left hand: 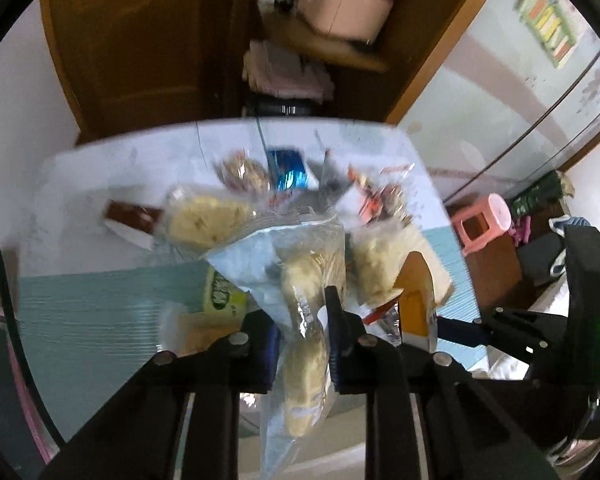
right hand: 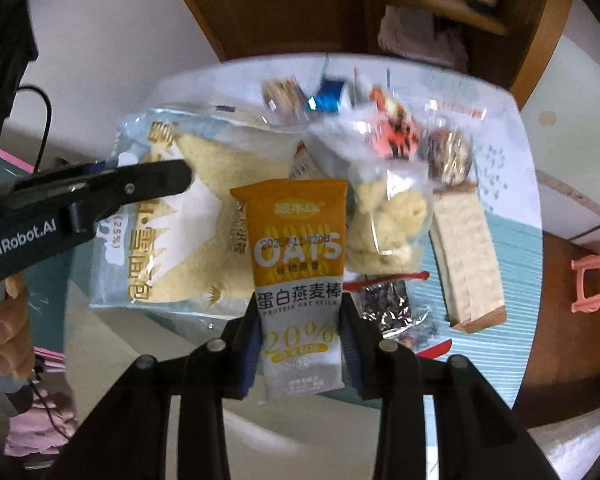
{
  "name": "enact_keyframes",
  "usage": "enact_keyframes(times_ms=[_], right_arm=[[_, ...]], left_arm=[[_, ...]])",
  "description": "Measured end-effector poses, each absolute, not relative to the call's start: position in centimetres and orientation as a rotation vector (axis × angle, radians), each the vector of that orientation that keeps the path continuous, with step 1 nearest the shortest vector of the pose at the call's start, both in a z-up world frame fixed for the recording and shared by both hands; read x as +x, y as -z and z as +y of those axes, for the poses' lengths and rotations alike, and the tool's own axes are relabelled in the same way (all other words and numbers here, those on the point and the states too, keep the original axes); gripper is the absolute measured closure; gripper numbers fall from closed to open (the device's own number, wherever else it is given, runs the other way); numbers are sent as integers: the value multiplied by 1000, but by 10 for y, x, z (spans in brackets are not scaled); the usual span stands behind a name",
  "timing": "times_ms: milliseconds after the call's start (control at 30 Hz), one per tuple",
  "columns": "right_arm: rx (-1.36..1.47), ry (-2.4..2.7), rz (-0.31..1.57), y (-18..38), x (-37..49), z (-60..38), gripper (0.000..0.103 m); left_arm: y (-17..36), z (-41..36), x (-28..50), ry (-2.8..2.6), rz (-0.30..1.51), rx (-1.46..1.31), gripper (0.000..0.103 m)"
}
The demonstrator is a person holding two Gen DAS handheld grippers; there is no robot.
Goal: Organize snacks
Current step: 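Carry both snacks over the white tray and open both tools to drop them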
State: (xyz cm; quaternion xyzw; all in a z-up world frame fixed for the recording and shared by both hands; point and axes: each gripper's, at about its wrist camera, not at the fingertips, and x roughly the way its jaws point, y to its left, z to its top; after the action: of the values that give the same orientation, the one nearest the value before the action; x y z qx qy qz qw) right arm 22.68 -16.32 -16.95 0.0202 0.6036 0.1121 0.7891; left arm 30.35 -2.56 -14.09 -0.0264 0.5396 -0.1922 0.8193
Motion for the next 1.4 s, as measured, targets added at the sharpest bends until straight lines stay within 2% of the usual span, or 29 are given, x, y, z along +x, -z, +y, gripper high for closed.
enact_keyframes(times_ms=[367, 700, 900, 1400], right_arm=[[142, -267, 1059, 65, 184, -177, 67], [122, -308, 1016, 42, 125, -166, 67], [102, -312, 1025, 44, 90, -157, 67], [92, -270, 1230, 119, 52, -149, 66]], left_arm=[[26, -11, 222, 379, 945, -31, 86], [-19, 5, 144, 305, 867, -43, 86], [-7, 4, 102, 267, 891, 2, 86], [109, -4, 58, 212, 1188, 34, 86]])
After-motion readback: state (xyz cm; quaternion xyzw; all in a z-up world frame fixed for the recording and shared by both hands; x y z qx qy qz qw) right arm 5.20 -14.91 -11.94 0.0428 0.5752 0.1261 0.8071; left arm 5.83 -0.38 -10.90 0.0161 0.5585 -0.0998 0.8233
